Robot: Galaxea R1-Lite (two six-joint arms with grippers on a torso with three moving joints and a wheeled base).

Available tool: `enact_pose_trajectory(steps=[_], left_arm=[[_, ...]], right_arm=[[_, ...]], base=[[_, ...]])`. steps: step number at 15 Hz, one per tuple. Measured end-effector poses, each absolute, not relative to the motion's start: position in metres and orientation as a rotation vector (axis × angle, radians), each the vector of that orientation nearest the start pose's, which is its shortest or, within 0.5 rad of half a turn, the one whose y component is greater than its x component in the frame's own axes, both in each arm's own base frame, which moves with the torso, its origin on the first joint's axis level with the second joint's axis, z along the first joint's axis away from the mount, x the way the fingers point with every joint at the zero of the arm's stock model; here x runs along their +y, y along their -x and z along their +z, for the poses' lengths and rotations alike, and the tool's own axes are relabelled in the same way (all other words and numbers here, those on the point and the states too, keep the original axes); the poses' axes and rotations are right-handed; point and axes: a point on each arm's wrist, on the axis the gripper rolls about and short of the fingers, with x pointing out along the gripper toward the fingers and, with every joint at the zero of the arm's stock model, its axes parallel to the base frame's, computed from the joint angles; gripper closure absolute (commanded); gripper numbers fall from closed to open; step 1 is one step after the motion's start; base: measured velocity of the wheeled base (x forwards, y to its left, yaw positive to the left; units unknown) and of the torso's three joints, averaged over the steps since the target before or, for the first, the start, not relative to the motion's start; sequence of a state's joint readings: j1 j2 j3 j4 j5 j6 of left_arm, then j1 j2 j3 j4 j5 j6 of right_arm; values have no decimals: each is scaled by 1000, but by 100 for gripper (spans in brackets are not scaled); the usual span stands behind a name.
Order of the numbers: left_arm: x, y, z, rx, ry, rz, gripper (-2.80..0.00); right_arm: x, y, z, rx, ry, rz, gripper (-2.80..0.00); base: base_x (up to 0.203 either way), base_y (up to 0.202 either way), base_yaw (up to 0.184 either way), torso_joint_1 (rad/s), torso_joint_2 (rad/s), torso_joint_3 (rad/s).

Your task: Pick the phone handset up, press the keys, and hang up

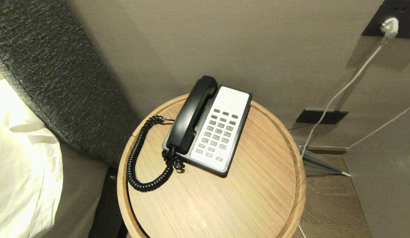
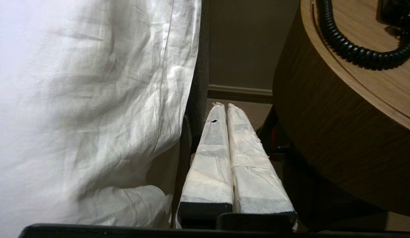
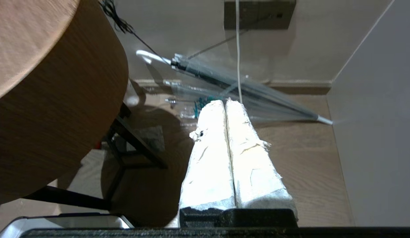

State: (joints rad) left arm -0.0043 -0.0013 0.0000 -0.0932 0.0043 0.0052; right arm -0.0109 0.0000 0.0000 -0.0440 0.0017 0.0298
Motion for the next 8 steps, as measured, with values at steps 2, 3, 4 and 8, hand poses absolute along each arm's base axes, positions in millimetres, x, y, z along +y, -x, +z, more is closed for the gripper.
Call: enact_pose_trajectory(steps=[2, 3, 4, 8], left_arm=[[0, 23, 85, -94, -1, 0, 0], [0, 23, 85, -94, -1, 0, 0], [0, 23, 85, -94, -1, 0, 0], [0, 23, 85, -94, -1, 0, 0]], right_arm=[[0, 23, 80, -44, -26, -9, 0], [0, 23, 80, -44, -26, -9, 0], [0, 23, 80, -42, -25, -9, 0], [0, 23, 80, -42, -27, -10, 0]], base=[[0, 0, 0, 2, 0, 205], [0, 0, 0, 2, 2, 203], [0, 0, 0, -1, 2, 199], [0, 0, 0, 3, 3, 201]])
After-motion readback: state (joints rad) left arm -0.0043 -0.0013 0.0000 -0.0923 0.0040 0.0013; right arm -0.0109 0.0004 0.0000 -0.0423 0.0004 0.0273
